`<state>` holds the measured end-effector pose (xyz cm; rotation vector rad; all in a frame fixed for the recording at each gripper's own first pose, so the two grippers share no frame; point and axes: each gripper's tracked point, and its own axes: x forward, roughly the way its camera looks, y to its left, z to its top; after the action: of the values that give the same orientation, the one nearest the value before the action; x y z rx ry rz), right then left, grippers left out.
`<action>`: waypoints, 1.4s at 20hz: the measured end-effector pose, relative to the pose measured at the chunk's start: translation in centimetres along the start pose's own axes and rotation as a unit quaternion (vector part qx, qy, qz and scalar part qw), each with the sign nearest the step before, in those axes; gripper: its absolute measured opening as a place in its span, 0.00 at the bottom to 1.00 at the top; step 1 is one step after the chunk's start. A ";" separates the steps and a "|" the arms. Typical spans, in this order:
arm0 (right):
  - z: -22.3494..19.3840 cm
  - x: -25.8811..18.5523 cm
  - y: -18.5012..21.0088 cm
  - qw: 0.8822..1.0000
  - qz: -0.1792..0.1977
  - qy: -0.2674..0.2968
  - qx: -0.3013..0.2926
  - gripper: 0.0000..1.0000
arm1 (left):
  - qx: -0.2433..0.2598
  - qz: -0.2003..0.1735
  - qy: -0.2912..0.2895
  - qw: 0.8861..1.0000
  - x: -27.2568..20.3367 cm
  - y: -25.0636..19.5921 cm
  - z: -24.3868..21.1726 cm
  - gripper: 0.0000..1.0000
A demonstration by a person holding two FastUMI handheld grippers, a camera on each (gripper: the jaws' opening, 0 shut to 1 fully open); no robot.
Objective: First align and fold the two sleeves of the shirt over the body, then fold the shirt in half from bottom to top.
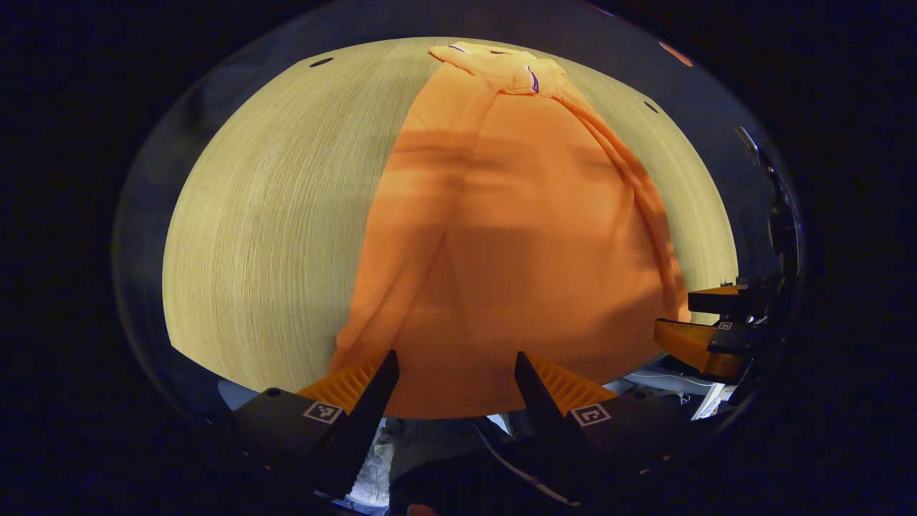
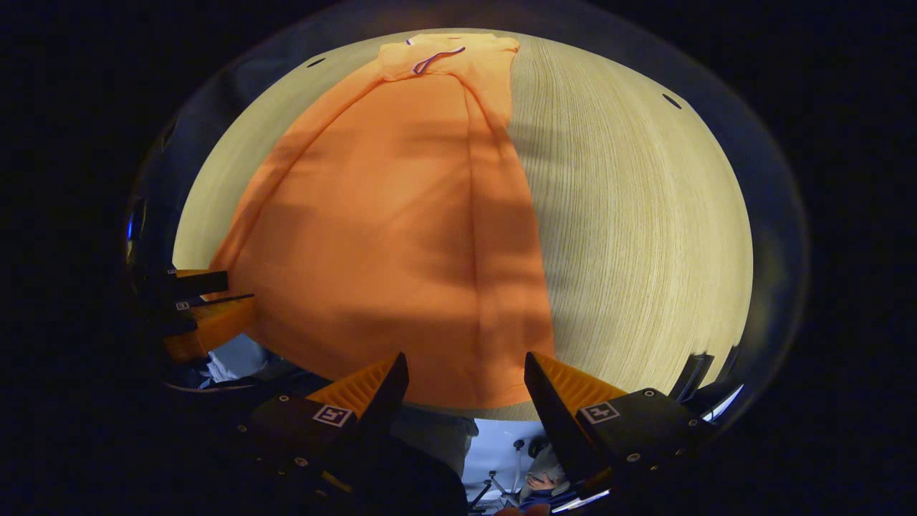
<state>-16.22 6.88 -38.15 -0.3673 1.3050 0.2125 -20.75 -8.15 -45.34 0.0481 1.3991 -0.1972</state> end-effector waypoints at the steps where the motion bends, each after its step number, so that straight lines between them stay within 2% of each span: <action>1: -0.1 0.2 0.1 1.000 0.002 0.002 0.003 0.99 | 0.000 0.007 0.004 1.000 0.1 0.2 0.1 0.99; 5: -0.9 1.1 0.2 1.000 -0.002 0.017 0.001 0.99 | 0.003 0.016 0.006 1.000 0.3 0.2 0.2 0.97; 12: -0.9 1.4 0.4 1.000 -0.007 0.029 0.001 1.00 | 0.042 0.054 0.020 0.997 0.7 0.2 -0.2 0.96; 16: -0.8 1.4 0.6 0.999 -0.009 0.031 0.006 0.99 | 0.037 0.055 0.026 0.997 0.8 0.2 -0.2 0.96; 18: -0.9 1.3 1.1 1.000 -0.007 0.025 0.009 0.93 | 0.038 0.055 0.027 0.997 0.5 0.1 -0.1 0.96; 19: -1.0 1.4 1.4 1.000 -0.007 0.023 0.011 0.83 | 0.038 0.054 0.027 0.997 0.8 0.1 -0.3 0.95; 20: -1.0 1.4 1.7 1.000 -0.006 0.022 0.010 0.79 | 0.035 0.054 0.025 0.998 0.8 0.1 -0.1 0.94; 22: -0.9 1.3 2.0 1.000 -0.001 0.021 0.009 0.59 | 0.026 0.052 0.020 0.998 0.7 0.1 0.2 0.72; 25: -0.7 1.3 2.5 0.999 0.034 0.015 0.040 0.08 | 0.008 0.031 0.006 0.999 0.8 -0.7 0.3 0.03; 26: -0.6 1.2 2.7 0.998 0.044 0.007 0.055 0.07 | 0.011 0.005 -0.007 1.000 0.7 -1.4 0.8 0.02; 27: -0.3 1.2 2.7 0.997 0.052 -0.001 0.050 0.00 | 0.015 -0.006 -0.006 1.000 1.0 -1.6 0.6 0.01; 28: -0.3 1.5 2.7 0.997 0.057 -0.003 0.049 0.00 | 0.012 -0.012 -0.008 1.000 1.1 -1.6 0.6 0.01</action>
<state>-17.02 9.16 -40.05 -0.2103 1.3256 0.2442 -20.21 -9.90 -46.19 0.0508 1.3819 -0.2339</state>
